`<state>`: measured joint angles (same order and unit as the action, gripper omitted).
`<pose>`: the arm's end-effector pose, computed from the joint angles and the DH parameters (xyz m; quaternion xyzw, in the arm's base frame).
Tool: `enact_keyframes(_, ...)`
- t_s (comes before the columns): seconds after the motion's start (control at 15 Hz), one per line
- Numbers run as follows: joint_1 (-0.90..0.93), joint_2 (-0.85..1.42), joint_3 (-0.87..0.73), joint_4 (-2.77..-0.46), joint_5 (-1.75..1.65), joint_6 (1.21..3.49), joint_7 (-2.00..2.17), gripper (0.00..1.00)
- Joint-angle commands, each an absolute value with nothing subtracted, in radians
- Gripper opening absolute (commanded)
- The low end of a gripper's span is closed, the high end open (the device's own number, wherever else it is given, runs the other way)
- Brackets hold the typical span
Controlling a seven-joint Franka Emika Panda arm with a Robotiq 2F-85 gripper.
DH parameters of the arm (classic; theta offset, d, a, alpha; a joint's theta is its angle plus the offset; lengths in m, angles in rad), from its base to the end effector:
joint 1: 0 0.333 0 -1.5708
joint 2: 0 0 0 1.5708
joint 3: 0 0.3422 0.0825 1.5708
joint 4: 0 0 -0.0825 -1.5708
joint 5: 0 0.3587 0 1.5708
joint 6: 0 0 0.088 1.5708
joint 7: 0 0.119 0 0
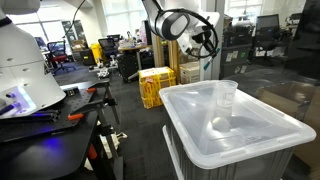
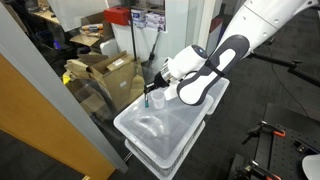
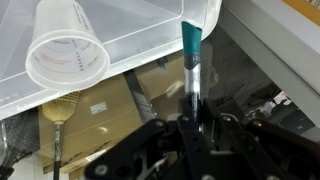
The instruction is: Take the pen out of the cup and put it on the storage box
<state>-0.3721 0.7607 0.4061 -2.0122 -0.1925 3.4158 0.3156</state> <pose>0.6501 0.0114 0.2141 -0.9217 0.1301 -0.3268 0.1636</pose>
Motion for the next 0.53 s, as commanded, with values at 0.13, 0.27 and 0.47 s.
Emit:
enact_keyframes(0.13, -0.579, 0.859, 0.591, -1.975, -0.307, 3.300, 0.297, 0.05)
enact_keyframes(0.27, -0.623, 0.898, 0.634, -1.954, -0.325, 3.245, 0.289, 0.05)
enact_keyframes(0.47, -0.643, 0.934, 0.679, -1.931, -0.186, 3.173, 0.134, 0.05)
